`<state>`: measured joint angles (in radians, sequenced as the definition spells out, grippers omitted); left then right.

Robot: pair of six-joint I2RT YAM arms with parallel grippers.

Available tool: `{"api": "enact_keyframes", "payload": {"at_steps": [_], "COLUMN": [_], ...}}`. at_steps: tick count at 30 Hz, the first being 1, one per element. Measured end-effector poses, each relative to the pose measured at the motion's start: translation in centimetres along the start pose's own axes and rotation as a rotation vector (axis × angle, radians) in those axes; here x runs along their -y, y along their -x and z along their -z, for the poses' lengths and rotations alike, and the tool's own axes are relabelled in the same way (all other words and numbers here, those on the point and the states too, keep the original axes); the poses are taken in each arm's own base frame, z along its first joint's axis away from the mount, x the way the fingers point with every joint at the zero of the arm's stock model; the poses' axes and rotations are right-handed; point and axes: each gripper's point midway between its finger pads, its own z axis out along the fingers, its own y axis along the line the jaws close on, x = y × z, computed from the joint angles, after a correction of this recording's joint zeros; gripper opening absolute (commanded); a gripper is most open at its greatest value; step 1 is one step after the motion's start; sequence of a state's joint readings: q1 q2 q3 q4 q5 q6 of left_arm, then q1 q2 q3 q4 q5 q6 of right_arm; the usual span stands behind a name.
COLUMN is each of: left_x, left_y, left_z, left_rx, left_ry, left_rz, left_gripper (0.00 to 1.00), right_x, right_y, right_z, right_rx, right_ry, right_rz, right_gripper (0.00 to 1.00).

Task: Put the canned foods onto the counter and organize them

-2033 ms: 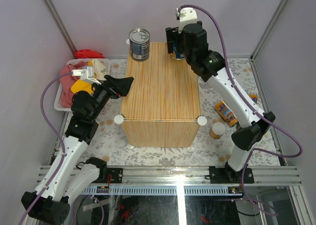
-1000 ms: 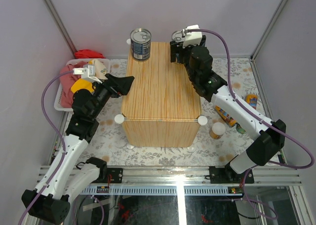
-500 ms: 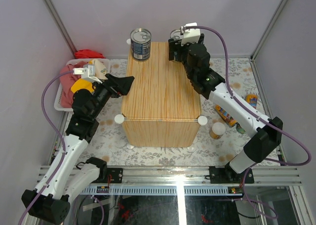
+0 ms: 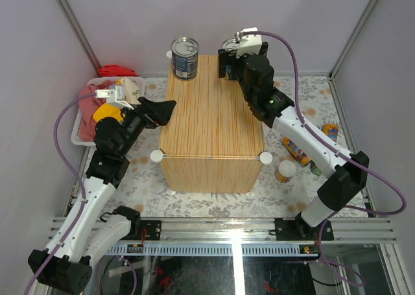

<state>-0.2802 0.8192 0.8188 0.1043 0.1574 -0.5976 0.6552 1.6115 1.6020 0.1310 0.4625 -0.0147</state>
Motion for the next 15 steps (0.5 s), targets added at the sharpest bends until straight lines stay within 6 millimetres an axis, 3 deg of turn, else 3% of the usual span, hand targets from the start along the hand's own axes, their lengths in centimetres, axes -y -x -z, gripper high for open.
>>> {"api": "enact_keyframes", "payload": {"at_steps": [8, 15], "left_x": [0.2, 0.6], "left_y": [0.3, 0.7], "left_z": [0.0, 0.2], "left_rx": [0.006, 0.016], "left_ry": [-0.005, -0.012], "left_rz": [0.000, 0.002], "left_gripper": [0.93, 0.94], "right_x": [0.1, 1.2], "right_y": [0.8, 3.4], "right_z": [0.8, 2.7], "right_rx": [-0.005, 0.034], "right_ry": [0.002, -0.004], "right_rz": [-0.033, -0.082], "right_gripper": [0.99, 0.99]}}
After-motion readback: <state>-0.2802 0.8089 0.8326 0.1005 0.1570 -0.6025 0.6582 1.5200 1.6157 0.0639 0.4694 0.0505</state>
